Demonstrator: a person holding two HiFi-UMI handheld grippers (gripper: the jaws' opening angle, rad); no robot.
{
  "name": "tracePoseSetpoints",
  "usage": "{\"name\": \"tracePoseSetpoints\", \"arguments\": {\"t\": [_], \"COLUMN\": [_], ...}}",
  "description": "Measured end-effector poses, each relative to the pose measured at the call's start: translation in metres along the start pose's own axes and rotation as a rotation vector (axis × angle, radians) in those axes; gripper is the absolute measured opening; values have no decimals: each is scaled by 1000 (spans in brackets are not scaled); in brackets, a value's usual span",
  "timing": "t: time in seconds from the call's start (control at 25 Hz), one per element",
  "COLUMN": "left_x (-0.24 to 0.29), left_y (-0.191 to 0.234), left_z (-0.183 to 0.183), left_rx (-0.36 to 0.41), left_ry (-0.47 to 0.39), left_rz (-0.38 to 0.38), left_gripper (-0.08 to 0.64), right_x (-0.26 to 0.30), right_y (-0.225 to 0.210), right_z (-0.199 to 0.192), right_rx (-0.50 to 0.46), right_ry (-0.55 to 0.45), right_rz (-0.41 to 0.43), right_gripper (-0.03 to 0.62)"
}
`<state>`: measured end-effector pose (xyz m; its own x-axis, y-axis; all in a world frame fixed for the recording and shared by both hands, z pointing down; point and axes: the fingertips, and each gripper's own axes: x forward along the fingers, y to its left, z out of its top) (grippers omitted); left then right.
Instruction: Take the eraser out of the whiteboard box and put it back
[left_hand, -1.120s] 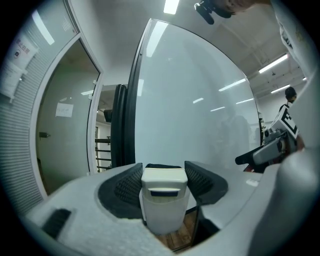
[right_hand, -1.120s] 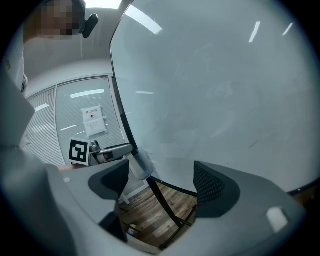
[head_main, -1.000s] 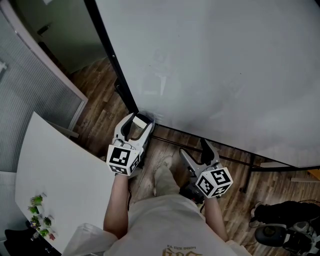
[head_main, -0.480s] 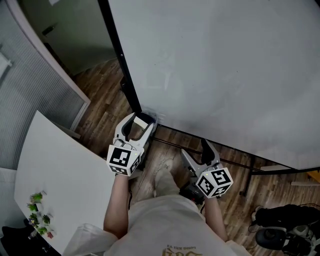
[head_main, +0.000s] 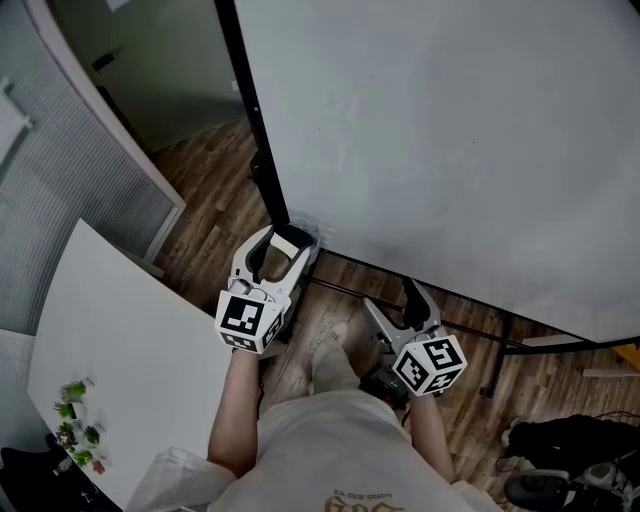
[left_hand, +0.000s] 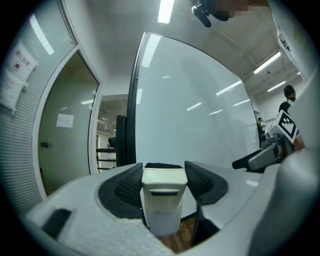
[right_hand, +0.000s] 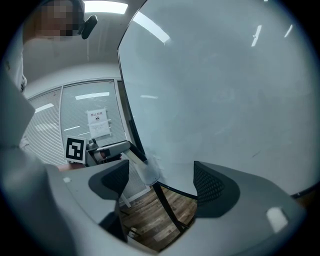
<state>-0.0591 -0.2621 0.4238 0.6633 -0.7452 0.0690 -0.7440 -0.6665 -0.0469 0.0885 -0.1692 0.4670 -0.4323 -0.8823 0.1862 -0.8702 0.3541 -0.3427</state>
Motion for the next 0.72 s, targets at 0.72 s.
{"name": "tracePoseSetpoints", "arguments": {"t": [0.72], "left_x": [-19], "left_y": [-7], "left_z": [26], "left_rx": [8], "left_ry": [-58], "left_rz": [15], "left_gripper": [261], "right_x": [-7], "right_y": [11], "right_z": [8], "right_rx": [-22], "right_ry": [-11], "right_rz": [29], "right_gripper": [400]}}
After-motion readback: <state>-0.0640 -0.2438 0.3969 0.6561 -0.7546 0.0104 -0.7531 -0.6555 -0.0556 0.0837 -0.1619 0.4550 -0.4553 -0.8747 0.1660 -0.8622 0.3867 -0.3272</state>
